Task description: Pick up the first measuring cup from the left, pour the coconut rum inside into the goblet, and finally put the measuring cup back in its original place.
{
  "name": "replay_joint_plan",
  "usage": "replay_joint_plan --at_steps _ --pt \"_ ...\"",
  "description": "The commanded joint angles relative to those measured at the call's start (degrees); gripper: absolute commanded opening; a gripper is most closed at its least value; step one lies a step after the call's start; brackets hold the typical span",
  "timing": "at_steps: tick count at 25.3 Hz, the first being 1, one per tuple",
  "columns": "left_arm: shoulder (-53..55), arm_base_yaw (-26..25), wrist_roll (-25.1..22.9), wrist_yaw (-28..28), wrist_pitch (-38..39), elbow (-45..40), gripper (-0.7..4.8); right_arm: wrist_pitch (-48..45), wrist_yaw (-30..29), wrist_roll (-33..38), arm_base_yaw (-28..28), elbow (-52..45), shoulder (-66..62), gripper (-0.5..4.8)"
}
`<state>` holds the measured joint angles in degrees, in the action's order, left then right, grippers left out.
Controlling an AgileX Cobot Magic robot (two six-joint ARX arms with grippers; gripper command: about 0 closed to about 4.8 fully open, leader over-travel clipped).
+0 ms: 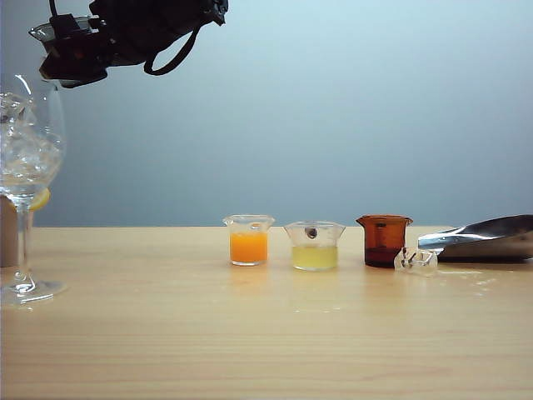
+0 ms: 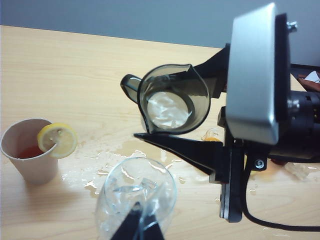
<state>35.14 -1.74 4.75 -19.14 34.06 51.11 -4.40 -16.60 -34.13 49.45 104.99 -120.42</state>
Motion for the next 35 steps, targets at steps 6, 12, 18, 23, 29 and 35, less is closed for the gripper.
replay_joint_plan --at_steps 6,12,18,23,29,35 --pt "-0.13 0.13 0.15 -0.35 -1.14 0.24 -0.05 -1.18 -0.28 -7.39 0.24 0.28 0.77 -0.01" --pt "-0.13 0.17 0.13 -0.24 -1.14 0.26 -0.05 -1.18 -0.15 -13.14 0.28 0.26 0.74 -0.01" --pt "-0.13 0.46 0.0 -0.17 -1.42 0.24 -0.05 -1.18 -0.09 -14.91 0.31 0.26 0.74 -0.01" --pt "-0.13 0.46 0.0 -0.17 -1.38 0.24 -0.05 -0.96 0.15 -18.97 1.05 0.26 0.72 -0.01" --pt "-0.13 0.87 0.0 -0.17 -1.36 0.24 -0.05 -0.92 0.15 -22.18 1.55 0.26 0.72 -0.01" --pt "-0.2 0.87 0.0 -0.17 -0.94 0.24 -0.05 -0.92 0.35 -24.94 1.73 0.26 0.72 -0.01"
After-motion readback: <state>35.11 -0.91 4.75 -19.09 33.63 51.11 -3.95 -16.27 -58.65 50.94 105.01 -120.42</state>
